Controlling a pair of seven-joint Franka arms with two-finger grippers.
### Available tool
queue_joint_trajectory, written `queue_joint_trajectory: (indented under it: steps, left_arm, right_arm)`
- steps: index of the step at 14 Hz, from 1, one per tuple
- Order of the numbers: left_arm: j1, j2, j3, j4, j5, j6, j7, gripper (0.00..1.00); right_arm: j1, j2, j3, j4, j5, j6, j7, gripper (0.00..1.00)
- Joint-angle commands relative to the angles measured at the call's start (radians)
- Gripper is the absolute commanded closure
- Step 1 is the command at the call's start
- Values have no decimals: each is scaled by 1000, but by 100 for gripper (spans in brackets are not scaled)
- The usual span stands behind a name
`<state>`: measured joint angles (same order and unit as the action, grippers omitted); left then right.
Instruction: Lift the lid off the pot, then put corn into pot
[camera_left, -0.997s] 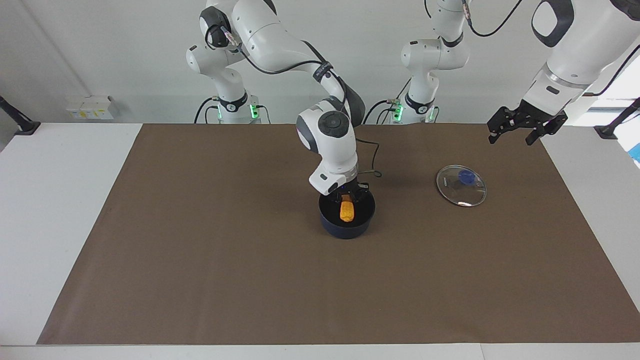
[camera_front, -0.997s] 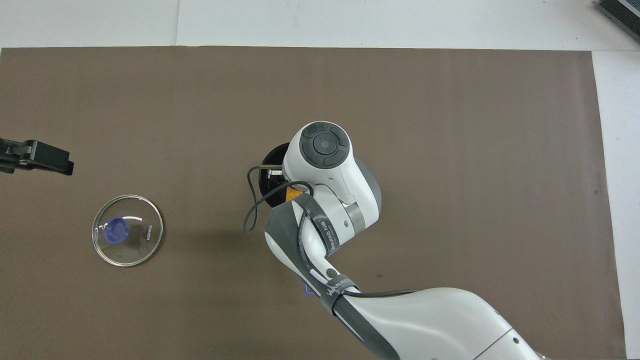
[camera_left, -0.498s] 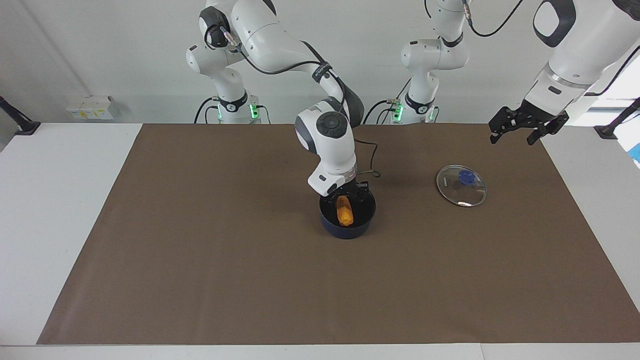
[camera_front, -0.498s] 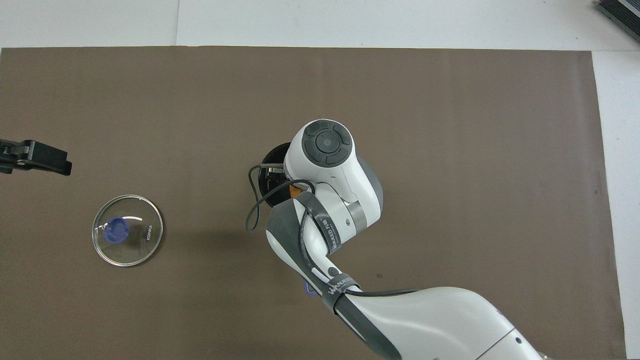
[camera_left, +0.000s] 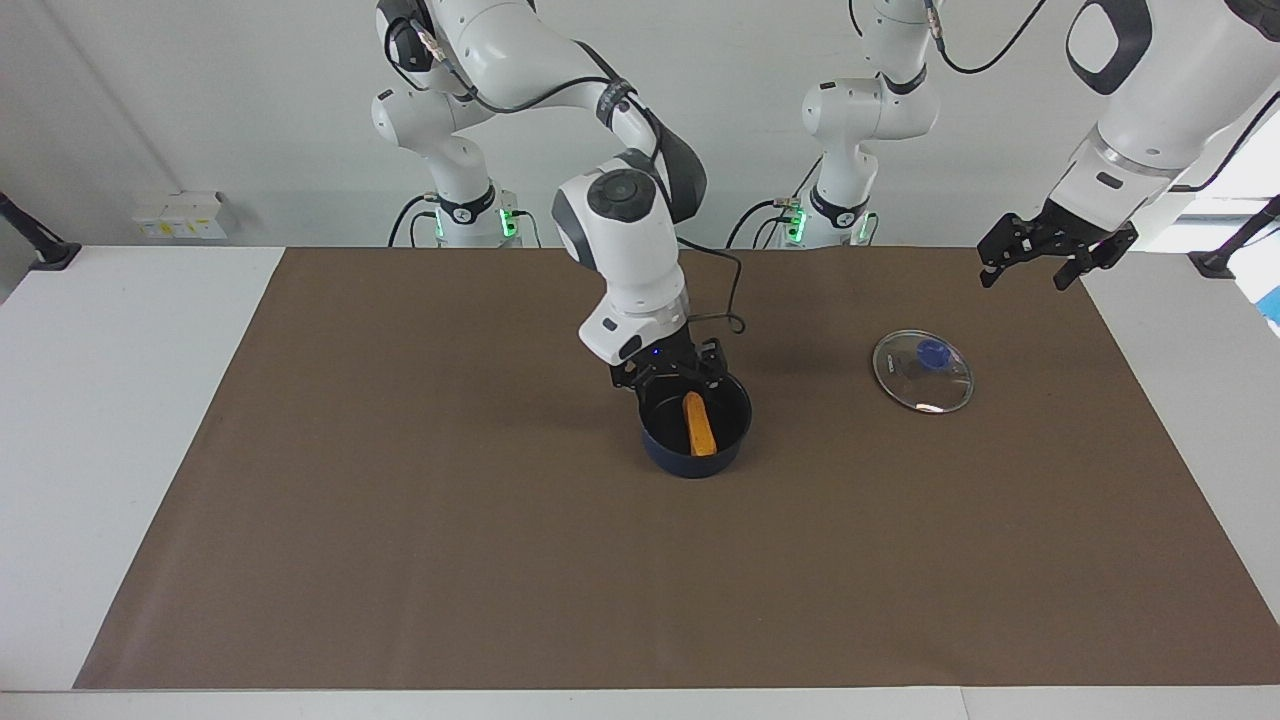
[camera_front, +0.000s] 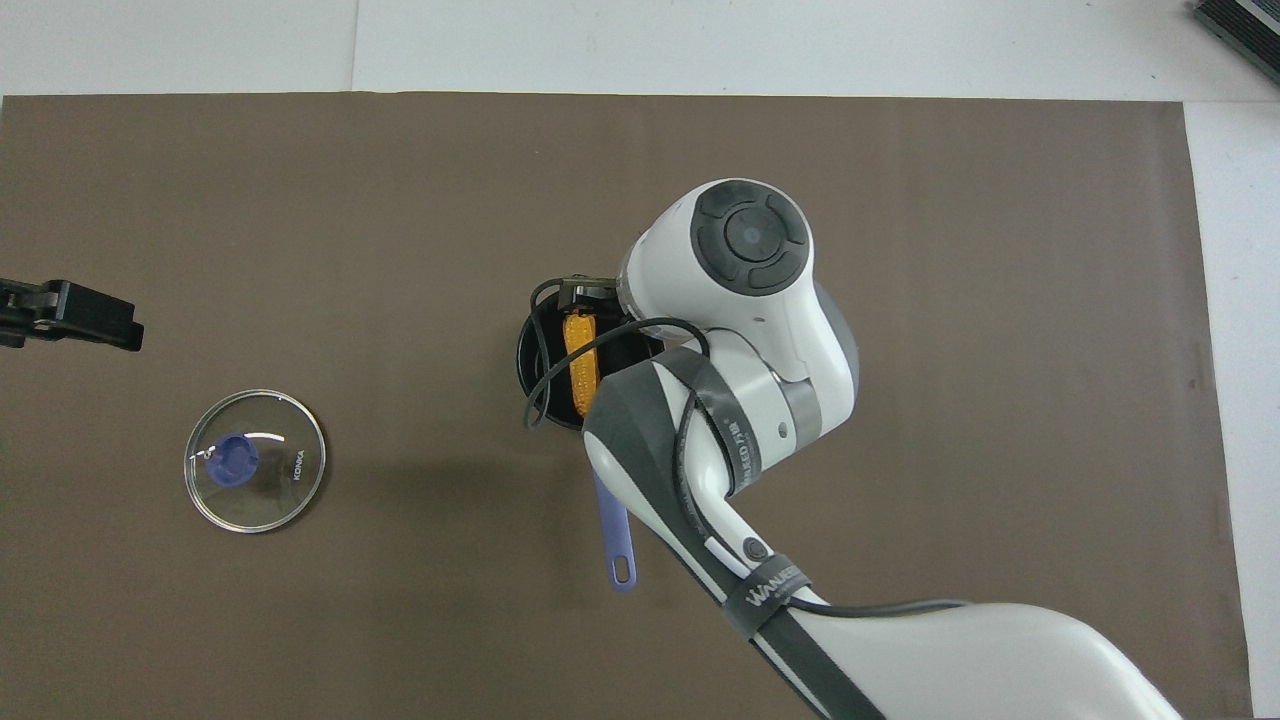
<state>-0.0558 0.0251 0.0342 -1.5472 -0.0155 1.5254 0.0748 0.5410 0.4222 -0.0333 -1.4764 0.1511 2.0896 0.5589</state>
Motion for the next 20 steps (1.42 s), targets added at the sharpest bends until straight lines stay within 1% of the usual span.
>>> queue_joint_trajectory:
  steps: [1, 6, 11, 16, 18, 20]
  left_arm:
    - [13, 7, -7, 24, 6, -25, 2, 0]
    - [13, 7, -7, 24, 6, -25, 2, 0]
    - [13, 7, -7, 24, 6, -25, 2, 0]
    - [13, 7, -7, 24, 6, -25, 2, 0]
    - [13, 7, -7, 24, 6, -25, 2, 0]
    - [13, 7, -7, 24, 6, -25, 2, 0]
  right_arm:
    - [-70, -72, 12, -21, -68, -49, -28, 0]
    - [-208, -172, 10, -15, -104, -147, -43, 0]
    - [-331, -272, 12, -10, -104, -299, -120, 0]
    - [-424, -322, 3, -9, -114, -402, -237, 0]
    - [-444, -336, -5, 13, -120, -474, -289, 0]
    - [-451, -353, -22, 27, -120, -523, -294, 0]
